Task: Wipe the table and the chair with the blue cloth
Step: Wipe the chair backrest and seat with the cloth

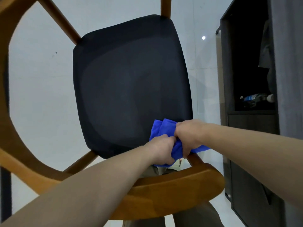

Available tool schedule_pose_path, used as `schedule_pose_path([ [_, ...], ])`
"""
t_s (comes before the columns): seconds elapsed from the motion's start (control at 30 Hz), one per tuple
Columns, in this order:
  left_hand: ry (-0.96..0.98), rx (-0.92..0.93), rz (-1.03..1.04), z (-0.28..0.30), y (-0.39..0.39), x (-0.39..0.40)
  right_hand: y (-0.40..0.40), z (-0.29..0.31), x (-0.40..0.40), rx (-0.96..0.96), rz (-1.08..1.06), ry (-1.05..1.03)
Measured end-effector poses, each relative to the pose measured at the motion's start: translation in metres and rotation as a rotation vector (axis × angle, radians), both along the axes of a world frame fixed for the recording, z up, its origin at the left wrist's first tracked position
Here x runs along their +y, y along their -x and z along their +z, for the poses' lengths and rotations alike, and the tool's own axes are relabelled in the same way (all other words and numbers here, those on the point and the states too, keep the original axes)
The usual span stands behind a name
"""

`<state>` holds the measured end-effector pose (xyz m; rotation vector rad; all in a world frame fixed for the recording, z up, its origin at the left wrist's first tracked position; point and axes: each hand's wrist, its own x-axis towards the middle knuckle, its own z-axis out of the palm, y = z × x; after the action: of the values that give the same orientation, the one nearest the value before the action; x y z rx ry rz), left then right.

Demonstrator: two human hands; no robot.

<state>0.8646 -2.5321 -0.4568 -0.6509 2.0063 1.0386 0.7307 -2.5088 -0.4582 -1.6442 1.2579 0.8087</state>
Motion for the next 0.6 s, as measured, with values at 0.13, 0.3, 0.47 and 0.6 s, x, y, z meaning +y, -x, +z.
schedule_pose_path([
  [0.13, 0.054, -0.042, -0.057, 0.0, -0.008, 0.005, -0.011, 0.0, 0.002, -0.001, 0.025, 0.047],
  [0.3, 0.111, -0.122, -0.172, 0.01, -0.027, -0.025, -0.039, 0.003, -0.014, -0.06, -0.051, 0.055],
  [0.47, 0.184, -0.261, -0.238, 0.01, -0.067, -0.053, -0.09, 0.001, -0.038, -0.099, -0.129, 0.04],
  [0.6, 0.195, -0.307, -0.228, 0.01, -0.095, -0.077, -0.121, -0.004, -0.059, -0.133, -0.183, 0.053],
])
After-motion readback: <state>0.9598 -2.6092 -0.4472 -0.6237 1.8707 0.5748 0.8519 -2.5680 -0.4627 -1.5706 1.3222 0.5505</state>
